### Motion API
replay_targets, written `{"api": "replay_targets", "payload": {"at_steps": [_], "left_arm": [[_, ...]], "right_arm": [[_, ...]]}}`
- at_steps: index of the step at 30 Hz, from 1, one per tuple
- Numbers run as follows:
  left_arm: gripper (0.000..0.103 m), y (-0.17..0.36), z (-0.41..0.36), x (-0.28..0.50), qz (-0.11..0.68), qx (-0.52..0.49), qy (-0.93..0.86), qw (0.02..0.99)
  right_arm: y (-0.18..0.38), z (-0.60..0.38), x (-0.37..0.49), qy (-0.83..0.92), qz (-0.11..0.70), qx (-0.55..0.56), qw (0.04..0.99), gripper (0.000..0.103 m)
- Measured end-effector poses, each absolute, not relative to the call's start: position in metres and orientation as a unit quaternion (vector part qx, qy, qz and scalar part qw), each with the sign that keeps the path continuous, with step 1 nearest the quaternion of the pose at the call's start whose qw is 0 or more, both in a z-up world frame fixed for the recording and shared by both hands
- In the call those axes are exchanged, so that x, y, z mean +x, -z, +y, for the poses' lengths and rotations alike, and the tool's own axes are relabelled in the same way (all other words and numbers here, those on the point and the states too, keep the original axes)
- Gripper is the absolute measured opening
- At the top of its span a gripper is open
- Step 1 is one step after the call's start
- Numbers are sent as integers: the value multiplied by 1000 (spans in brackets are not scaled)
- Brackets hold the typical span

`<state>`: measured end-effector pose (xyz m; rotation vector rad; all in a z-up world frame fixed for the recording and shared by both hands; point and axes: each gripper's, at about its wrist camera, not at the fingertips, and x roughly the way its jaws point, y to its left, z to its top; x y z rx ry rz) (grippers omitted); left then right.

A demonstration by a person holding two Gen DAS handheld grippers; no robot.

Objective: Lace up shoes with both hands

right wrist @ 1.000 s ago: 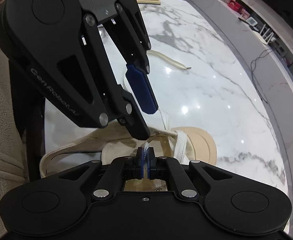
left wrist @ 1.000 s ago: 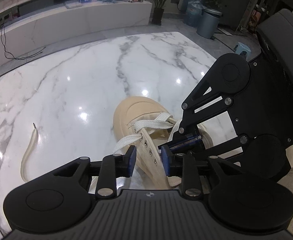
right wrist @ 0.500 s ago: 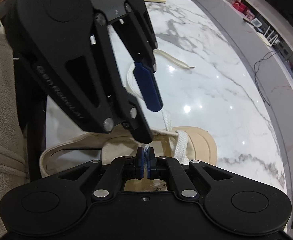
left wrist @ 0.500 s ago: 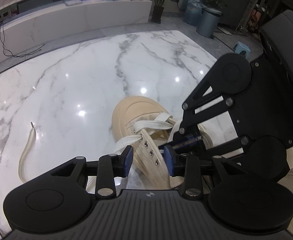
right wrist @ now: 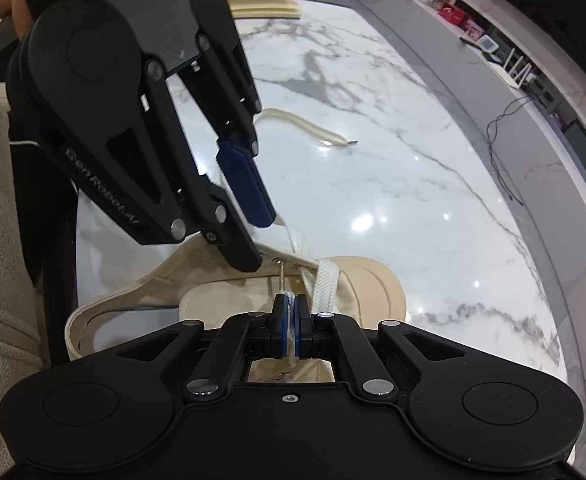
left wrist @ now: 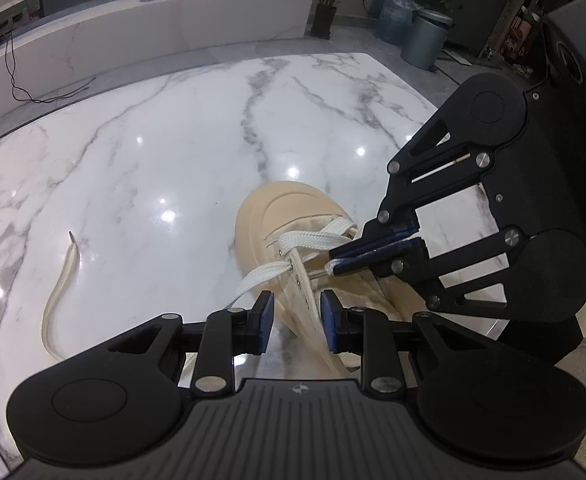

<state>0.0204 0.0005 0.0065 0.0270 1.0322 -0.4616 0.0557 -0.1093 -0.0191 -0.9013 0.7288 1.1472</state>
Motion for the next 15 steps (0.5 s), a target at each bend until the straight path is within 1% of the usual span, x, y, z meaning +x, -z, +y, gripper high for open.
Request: {"api": "replay_targets", "payload": {"at_steps": [7, 15], "left_arm": [[24, -7, 0, 22, 490, 15, 218, 844], [24, -5, 1, 22, 490, 13, 217, 844]], "right_arm": [[11, -116, 59, -511, 326, -376, 701, 2], [6, -122, 52, -525, 329, -370, 693, 2]]}}
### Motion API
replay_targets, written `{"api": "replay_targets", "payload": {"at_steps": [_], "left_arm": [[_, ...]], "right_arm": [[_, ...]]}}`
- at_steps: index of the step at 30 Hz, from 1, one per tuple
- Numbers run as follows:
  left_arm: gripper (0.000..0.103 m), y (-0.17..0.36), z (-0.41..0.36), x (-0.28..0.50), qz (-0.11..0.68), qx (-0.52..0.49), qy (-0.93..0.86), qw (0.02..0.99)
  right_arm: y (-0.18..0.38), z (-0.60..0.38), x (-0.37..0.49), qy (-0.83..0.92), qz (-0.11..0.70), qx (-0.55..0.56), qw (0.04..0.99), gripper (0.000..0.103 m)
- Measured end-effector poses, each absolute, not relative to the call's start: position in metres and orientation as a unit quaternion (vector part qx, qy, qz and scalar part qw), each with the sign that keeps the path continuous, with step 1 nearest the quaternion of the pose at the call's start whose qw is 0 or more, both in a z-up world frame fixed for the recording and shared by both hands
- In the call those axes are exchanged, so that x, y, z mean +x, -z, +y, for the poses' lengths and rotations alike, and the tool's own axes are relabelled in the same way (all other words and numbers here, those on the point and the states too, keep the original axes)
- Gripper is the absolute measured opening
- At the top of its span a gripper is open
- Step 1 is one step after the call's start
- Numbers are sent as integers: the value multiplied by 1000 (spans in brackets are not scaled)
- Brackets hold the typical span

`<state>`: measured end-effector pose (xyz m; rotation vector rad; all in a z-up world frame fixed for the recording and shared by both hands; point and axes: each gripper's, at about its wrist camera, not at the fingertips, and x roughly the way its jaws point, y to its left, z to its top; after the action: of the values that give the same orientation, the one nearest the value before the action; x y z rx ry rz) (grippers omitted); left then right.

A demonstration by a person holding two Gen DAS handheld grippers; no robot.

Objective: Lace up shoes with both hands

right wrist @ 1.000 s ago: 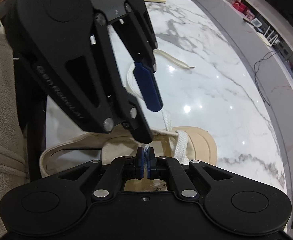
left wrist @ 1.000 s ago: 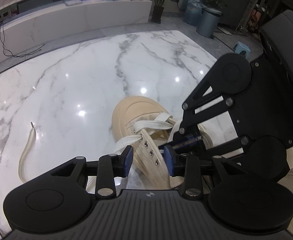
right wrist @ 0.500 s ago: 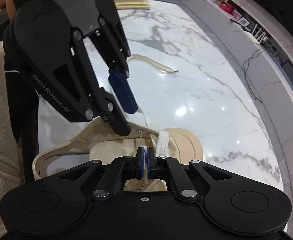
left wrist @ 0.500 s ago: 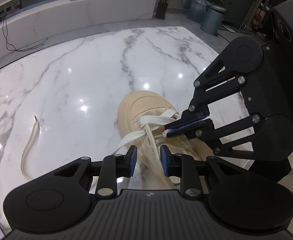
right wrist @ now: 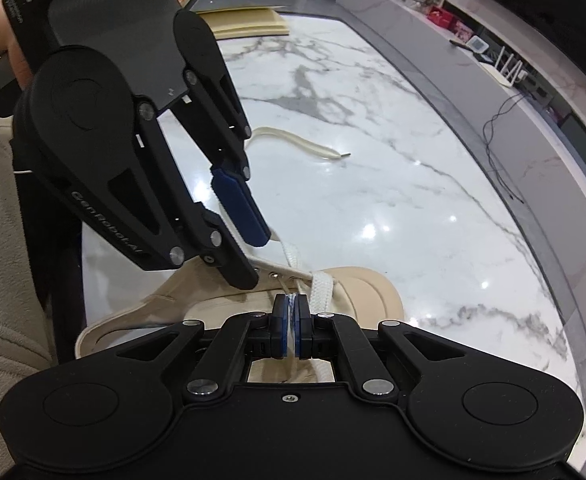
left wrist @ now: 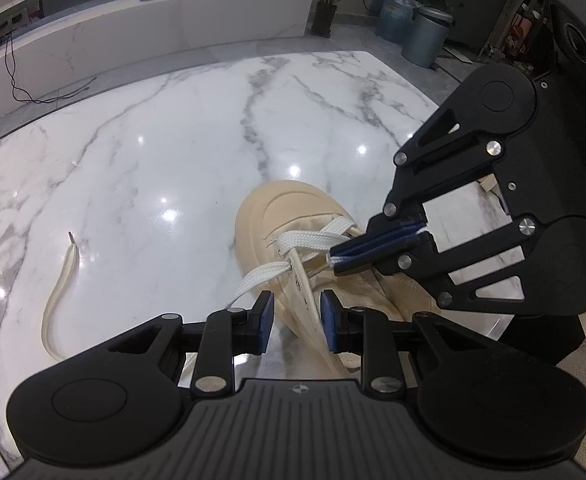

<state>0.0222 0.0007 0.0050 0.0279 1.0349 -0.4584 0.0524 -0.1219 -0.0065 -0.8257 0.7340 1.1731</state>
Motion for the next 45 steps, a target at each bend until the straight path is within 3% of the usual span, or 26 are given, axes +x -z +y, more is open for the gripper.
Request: {"api": "replay_targets", "payload": {"at_steps": [33, 45], "left_arm": [[24, -8, -3, 18, 488, 16, 226, 843], [25, -25, -10, 9, 467, 115, 269, 835]], "right_arm": [[15, -113, 52, -520, 337, -359, 698, 2], [15, -113, 55, -516, 331, -339, 714, 2]]}}
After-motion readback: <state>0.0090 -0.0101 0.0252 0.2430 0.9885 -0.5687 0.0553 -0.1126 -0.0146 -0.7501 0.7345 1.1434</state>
